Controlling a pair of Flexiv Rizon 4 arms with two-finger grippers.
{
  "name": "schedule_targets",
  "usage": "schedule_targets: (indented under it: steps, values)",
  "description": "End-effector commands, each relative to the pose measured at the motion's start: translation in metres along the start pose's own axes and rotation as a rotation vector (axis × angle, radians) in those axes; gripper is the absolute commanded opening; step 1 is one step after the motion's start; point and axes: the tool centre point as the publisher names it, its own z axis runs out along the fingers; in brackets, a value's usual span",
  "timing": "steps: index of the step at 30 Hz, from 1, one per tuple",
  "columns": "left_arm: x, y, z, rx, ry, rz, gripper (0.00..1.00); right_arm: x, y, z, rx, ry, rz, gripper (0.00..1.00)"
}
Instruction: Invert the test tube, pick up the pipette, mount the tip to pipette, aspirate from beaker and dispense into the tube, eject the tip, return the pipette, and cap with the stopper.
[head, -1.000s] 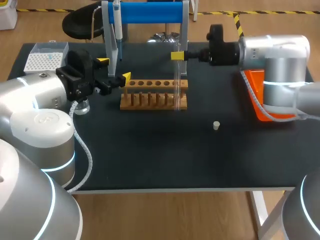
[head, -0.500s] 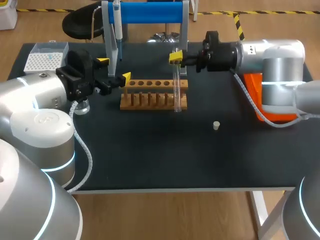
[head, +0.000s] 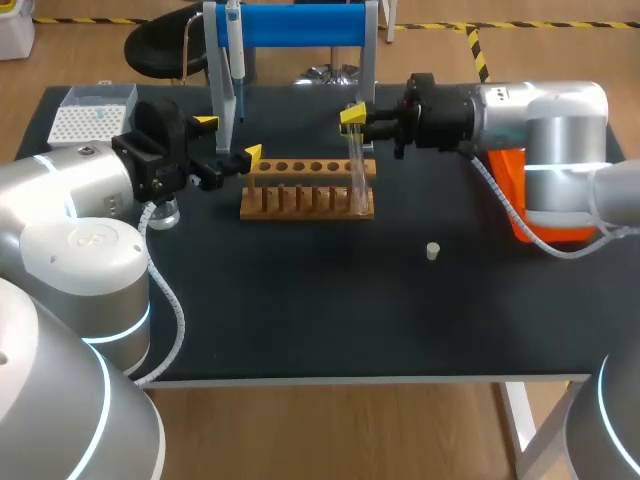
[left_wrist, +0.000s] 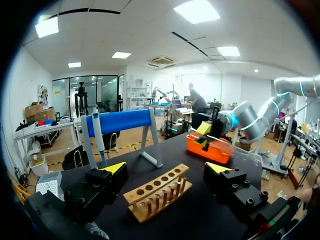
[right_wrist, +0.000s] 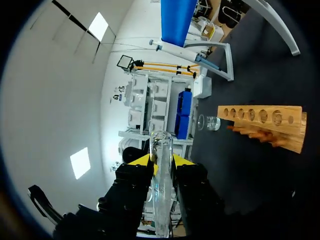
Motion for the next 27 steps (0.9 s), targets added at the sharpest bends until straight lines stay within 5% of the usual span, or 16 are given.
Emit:
schedule_targets:
  steps: [1, 9, 27]
  values:
    - [-0.0005, 0.0004, 0.0003, 0.001, 0.002, 0.0, 1.0, -0.0006, 0.001, -0.0007, 0.003, 0.001, 0.009, 0.0]
    - [-0.0005, 0.0004, 0.0003, 0.001, 0.002, 0.0, 1.0, -0.0056, 0.0008, -0.0002, 0.01, -0.025, 0.108, 0.0]
    - [-0.0005, 0.0004, 0.0003, 0.001, 0.002, 0.0, 1.0, -0.0056, 0.0022, -0.0004, -0.011, -0.015, 0.126, 0.0]
